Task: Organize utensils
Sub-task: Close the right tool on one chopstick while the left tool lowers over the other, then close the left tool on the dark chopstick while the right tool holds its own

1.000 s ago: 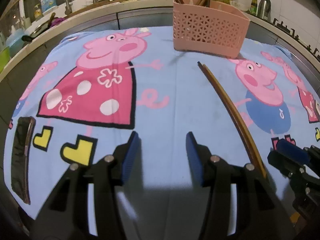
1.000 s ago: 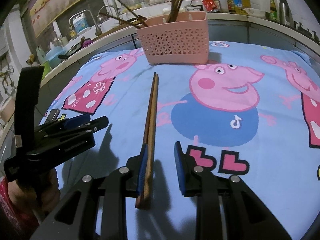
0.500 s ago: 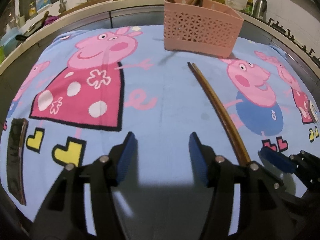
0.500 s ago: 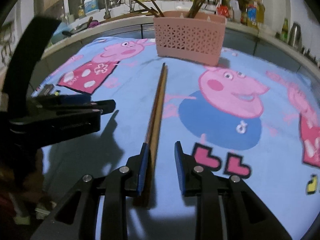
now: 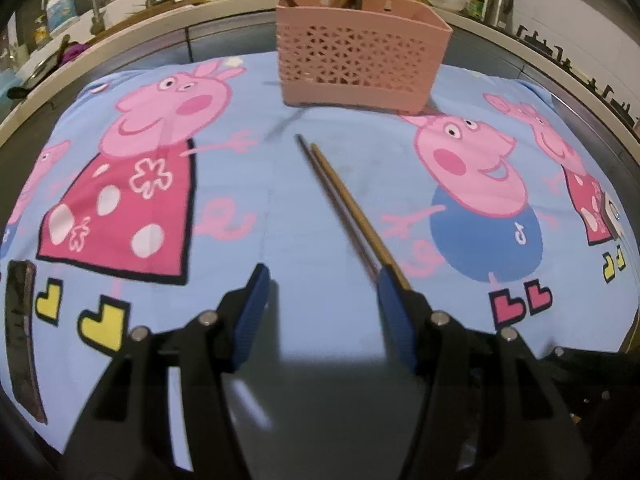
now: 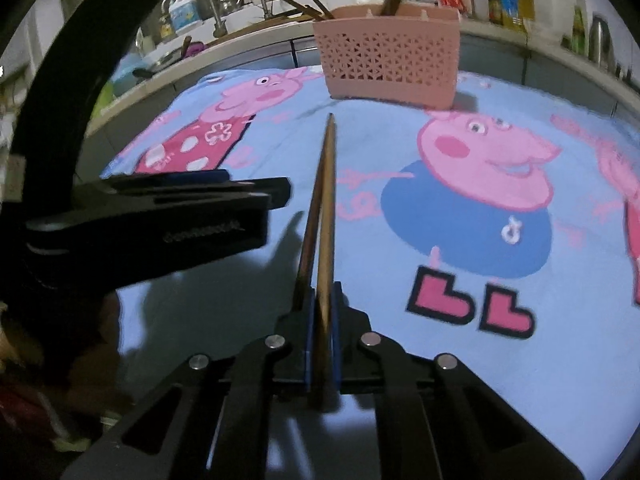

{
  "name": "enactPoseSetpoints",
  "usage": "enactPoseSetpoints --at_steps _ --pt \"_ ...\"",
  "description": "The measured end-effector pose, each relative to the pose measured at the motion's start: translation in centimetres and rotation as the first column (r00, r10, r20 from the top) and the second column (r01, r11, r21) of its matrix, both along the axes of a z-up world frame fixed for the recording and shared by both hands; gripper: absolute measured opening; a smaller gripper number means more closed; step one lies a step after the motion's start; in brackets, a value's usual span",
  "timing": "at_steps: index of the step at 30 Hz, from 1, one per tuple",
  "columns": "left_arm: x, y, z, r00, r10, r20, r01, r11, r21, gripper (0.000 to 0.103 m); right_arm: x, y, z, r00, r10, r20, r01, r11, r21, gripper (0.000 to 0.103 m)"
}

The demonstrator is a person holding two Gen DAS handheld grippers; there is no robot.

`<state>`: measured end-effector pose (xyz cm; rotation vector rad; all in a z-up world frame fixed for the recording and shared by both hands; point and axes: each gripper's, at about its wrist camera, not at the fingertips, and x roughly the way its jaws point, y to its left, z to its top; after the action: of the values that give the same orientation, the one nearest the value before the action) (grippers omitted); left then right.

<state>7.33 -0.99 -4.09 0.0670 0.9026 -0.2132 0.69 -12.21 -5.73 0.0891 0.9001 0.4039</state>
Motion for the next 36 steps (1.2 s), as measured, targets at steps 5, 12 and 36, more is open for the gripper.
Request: enactPoseSetpoints --at_steps 5,12,36 --pt "0.0 -1.0 -0.4 1.0 -0.021 -0.007 0.021 1.0 0.019 0.054 0.3 -1.0 -0.1 0.999 -0.034 -0.032 0.037 0.997 0.074 0.0" --pt "0.3 -2.1 -1.0 1.0 -0.027 -0.006 0.028 0.998 0.054 0.055 0.4 -1.9 0.1 0.995 -0.091 -0.027 0.093 0.993 0.078 0.0" --pt "-2.5 2.2 -1.3 0.998 -0.024 0.064 0.02 0.998 0.065 0.029 -0.6 -0.4 0.0 0.999 0.004 0.042 -0.001 0.998 -0.059 0.0"
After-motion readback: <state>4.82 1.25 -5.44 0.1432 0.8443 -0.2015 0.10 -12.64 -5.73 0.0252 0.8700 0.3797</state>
